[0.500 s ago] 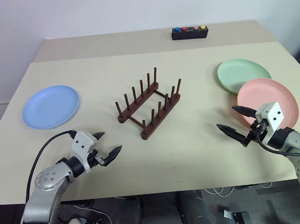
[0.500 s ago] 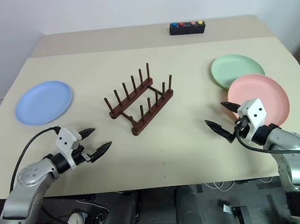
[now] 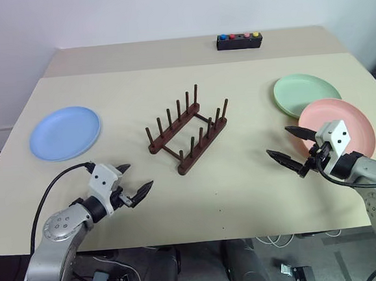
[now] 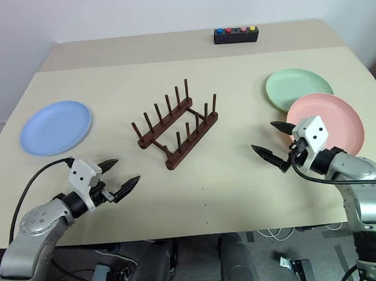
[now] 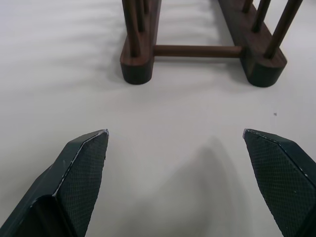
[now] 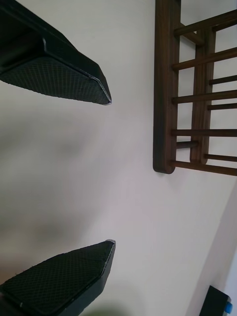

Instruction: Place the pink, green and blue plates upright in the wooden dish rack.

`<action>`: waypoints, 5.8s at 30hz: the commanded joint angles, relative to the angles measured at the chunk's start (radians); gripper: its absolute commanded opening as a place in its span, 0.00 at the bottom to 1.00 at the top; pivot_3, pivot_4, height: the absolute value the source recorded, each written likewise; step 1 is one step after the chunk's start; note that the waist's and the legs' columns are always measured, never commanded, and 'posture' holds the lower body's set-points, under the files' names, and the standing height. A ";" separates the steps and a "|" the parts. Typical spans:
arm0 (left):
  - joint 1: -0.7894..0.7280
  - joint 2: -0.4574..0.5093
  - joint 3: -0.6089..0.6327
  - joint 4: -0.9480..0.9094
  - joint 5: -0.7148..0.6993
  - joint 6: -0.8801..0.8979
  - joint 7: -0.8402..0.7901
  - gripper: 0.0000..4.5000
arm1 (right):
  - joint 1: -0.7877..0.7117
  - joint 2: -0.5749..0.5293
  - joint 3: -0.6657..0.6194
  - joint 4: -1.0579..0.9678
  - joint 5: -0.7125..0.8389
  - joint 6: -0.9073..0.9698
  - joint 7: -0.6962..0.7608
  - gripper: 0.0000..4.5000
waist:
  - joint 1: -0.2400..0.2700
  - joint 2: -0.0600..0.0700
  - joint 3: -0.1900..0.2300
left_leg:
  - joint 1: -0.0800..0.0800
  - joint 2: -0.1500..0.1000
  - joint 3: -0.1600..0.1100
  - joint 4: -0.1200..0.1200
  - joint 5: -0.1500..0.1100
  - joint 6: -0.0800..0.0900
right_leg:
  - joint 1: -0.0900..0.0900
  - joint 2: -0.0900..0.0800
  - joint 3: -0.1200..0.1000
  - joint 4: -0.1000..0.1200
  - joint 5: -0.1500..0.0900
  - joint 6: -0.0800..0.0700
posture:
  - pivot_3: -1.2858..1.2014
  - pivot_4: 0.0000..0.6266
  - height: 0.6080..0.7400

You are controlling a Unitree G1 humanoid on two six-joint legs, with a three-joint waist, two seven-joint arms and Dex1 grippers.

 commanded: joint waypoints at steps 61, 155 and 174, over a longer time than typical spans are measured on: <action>-0.672 -0.134 -0.408 0.647 0.143 -0.221 -0.465 0.17 | 0.223 0.062 0.115 -0.338 -0.007 0.046 -0.108 1.00 | 0.005 0.002 -0.002 | 0.005 -0.001 -0.001 0.000 0.000 0.000 | 0.007 0.000 -0.001 -0.001 -0.001 0.002 | 0.52 0.24 1.00; -0.663 -0.286 -0.372 0.725 0.337 -0.337 -0.046 0.00 | -0.197 0.048 0.249 0.230 -0.397 -0.084 -0.276 0.01 | -0.002 0.002 -0.002 | 0.005 -0.002 -0.002 0.001 0.000 0.000 | 0.006 0.000 -0.001 0.001 0.001 0.005 | 0.52 0.24 1.00; -0.663 -0.289 -0.360 0.754 0.337 -0.363 -0.015 0.00 | -0.213 0.059 0.246 0.249 -0.403 -0.130 -0.294 0.01 | -0.002 0.002 -0.002 | 0.005 -0.002 -0.002 0.001 0.000 0.000 | 0.005 0.000 -0.001 0.001 0.001 0.005 | 0.52 0.24 1.00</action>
